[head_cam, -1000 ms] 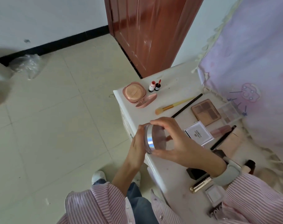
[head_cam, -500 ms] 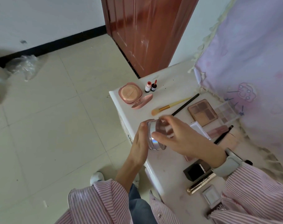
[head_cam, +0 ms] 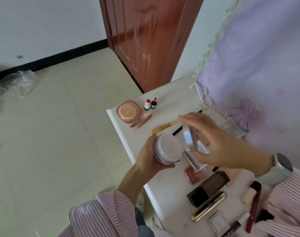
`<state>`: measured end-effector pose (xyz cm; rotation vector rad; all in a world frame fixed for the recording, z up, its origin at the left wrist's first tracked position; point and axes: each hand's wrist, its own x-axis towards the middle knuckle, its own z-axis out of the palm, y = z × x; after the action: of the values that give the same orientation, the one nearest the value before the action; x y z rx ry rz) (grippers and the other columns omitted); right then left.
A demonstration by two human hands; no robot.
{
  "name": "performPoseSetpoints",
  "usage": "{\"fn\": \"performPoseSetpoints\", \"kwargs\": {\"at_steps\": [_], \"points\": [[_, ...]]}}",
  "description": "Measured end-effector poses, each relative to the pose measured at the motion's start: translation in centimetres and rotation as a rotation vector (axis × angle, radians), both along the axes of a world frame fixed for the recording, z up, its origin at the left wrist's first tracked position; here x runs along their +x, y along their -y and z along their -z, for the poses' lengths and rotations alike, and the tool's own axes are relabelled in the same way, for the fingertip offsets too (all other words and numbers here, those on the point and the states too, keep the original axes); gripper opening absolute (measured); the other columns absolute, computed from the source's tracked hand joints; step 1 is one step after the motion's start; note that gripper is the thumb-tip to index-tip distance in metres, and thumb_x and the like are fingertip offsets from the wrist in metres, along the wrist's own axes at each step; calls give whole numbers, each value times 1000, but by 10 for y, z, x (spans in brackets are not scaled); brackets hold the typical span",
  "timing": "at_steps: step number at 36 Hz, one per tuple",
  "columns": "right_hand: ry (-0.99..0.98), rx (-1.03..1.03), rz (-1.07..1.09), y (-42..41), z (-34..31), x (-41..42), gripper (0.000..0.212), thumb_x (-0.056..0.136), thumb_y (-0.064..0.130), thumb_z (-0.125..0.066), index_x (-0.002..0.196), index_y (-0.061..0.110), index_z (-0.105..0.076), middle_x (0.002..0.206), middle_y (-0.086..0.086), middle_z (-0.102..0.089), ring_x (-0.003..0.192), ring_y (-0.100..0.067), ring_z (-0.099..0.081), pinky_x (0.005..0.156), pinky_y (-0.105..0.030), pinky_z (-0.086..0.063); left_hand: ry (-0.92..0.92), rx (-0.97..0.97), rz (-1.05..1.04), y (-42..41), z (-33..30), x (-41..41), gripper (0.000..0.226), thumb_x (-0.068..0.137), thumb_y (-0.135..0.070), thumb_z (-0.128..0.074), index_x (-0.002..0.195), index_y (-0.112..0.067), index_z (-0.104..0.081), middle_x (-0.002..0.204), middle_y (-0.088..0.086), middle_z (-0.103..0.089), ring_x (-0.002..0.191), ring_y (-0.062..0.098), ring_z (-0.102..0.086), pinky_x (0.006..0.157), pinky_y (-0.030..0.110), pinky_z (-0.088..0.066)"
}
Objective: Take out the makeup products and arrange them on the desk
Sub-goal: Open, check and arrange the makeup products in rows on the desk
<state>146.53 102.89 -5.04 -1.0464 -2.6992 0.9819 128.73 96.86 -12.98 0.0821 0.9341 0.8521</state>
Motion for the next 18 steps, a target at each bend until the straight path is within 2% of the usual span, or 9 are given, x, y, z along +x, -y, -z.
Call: {"fn": "performPoseSetpoints", "kwargs": {"at_steps": [3,5,7,8,11,13,15,17,18], "points": [[-338,-278,429,-15,16,10,66,75,18,-70,124,48,-39,125,2,-41,110,-13,-52,94,-18,-44,85,-16,-108,-5,-6,12,34,83,-39,-49,103,-14,-60,102,14,-65,95,34,-62,78,47,-53],[-386,-314,632,-27,32,13,56,78,6,-69,117,40,-46,126,-9,-43,103,-13,-57,82,-12,-46,100,-36,-164,-9,-9,21,31,87,-40,-50,99,-14,-62,101,12,-66,100,31,-59,87,51,-49],[-374,-308,765,-40,46,13,42,80,7,-68,112,25,-47,123,-11,-45,92,-5,-57,70,-4,-41,87,4,-192,-14,-11,31,28,85,-32,-60,106,-13,-58,110,13,-63,104,31,-59,90,53,-49],[-379,-303,819,-47,52,13,39,80,9,-68,109,20,-46,122,-12,-46,92,-7,-57,67,-2,-41,68,25,-218,-18,-12,35,27,84,-24,-62,108,-13,-55,112,13,-61,104,32,-59,89,54,-49],[-297,-196,891,-66,65,13,38,79,17,-71,104,17,-43,117,-9,-46,106,-18,-49,76,-6,-40,-58,18,-342,-37,-15,45,22,91,-10,-54,112,-13,-48,110,9,-55,100,28,-58,81,48,-54],[-228,-131,873,-77,72,14,39,77,22,-72,102,15,-42,113,-7,-45,104,-19,-48,86,-23,-42,-237,46,-342,-51,-17,51,26,93,-12,-50,119,-14,-46,115,7,-52,100,21,-55,85,42,-52],[-149,-86,844,-88,79,14,40,76,27,-73,98,16,-42,108,-6,-47,97,-19,-49,83,-30,-42,-410,55,-327,-65,-20,57,27,94,-17,-49,121,-18,-44,106,0,-51,92,12,-51,87,34,-46],[-81,-42,818,-100,85,13,39,74,31,-74,91,16,-43,102,-5,-48,94,-21,-49,80,-33,-43,-466,26,-362,-81,-19,62,28,94,-19,-50,121,-19,-43,97,-7,-47,88,9,-48,84,28,-43],[-51,-4,793,-105,88,13,39,73,32,-75,88,16,-43,98,-5,-48,92,-23,-49,79,-35,-44,-470,13,-384,-90,-18,65,30,94,-20,-50,123,-17,-43,101,-5,-49,90,11,-49,82,26,-44]]}}
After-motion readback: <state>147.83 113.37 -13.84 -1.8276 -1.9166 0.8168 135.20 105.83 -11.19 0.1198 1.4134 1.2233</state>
